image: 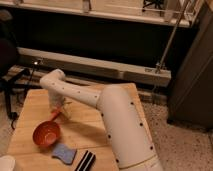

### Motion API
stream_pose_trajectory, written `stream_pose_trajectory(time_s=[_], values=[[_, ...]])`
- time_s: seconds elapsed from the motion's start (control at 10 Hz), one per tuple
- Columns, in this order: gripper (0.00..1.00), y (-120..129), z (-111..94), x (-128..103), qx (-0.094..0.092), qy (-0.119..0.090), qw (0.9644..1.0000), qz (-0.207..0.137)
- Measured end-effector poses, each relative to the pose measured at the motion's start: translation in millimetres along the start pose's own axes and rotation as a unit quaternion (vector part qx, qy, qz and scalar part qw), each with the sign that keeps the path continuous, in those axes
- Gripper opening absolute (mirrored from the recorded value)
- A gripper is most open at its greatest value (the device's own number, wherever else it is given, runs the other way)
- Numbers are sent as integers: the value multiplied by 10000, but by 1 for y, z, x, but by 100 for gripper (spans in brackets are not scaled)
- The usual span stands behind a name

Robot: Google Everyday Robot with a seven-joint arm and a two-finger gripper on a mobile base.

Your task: Place the pepper on the white sponge

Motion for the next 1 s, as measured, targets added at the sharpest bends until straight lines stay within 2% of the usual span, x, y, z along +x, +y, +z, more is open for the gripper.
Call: stream_pose_trajectory(time_s=[0.4,0.6,0.7,0.8,1.0], values=[[31,-7,-3,-2,163,57,9998,-80],[11,-8,-1,-4,138,31,9998,-172],[3,-6,2,-6,43,10,9997,-230],[0,-3,6,-7,-83,-3,9996,-268],[0,8,9,-4,-270,-12,9993,-240]])
